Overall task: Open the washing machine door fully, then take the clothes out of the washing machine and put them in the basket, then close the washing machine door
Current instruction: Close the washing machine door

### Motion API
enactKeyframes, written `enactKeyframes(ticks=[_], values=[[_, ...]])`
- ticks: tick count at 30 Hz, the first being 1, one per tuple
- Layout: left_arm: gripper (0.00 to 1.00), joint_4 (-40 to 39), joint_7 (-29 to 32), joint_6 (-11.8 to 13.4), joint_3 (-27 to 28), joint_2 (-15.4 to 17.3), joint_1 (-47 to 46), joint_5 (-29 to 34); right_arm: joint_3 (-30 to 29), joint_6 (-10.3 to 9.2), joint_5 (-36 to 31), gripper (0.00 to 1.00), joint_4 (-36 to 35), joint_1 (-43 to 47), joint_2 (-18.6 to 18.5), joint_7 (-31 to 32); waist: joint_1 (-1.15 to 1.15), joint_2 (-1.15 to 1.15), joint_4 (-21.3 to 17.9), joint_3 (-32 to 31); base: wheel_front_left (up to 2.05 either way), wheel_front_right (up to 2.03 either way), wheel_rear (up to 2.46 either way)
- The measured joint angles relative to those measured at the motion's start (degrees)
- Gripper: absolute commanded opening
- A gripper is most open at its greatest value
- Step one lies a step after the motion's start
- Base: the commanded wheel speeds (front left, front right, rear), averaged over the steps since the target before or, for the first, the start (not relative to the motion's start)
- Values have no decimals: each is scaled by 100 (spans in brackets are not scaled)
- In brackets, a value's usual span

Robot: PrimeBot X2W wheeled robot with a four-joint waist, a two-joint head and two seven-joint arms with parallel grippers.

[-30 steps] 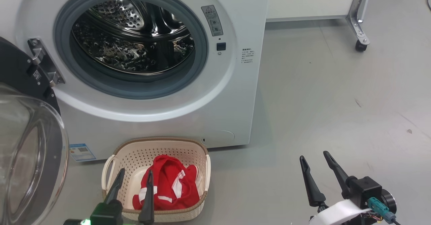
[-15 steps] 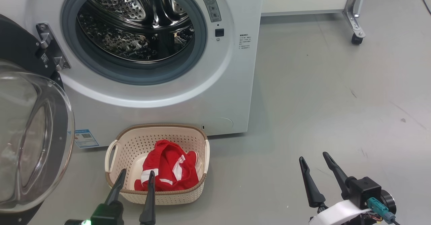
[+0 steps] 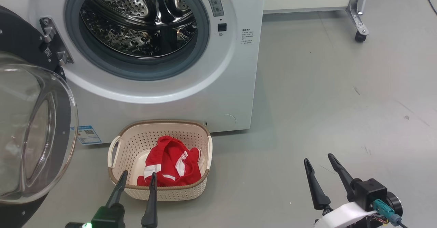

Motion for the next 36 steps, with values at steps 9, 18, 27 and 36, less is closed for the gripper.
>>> enactKeyframes(ticks=[9,18,27,36], values=[[100,-4,27,1,4,0,7,0,0,-1,0,100,-27,0,-24,26,0,0,27,5,-1,1,0],[100,-7,42,1,26,0,7,0,-1,-3,0,100,-42,0,-30,44,0,0,82,-3,0,0,0],[100,12,78,1,121,1,5,149,-110,-97,5,100,-115,82,-76,43,0,0,337,-11,0,0,0],[100,13,77,1,308,1,5,151,-138,-101,8,100,-166,126,-116,43,0,0,856,-30,0,0,0]])
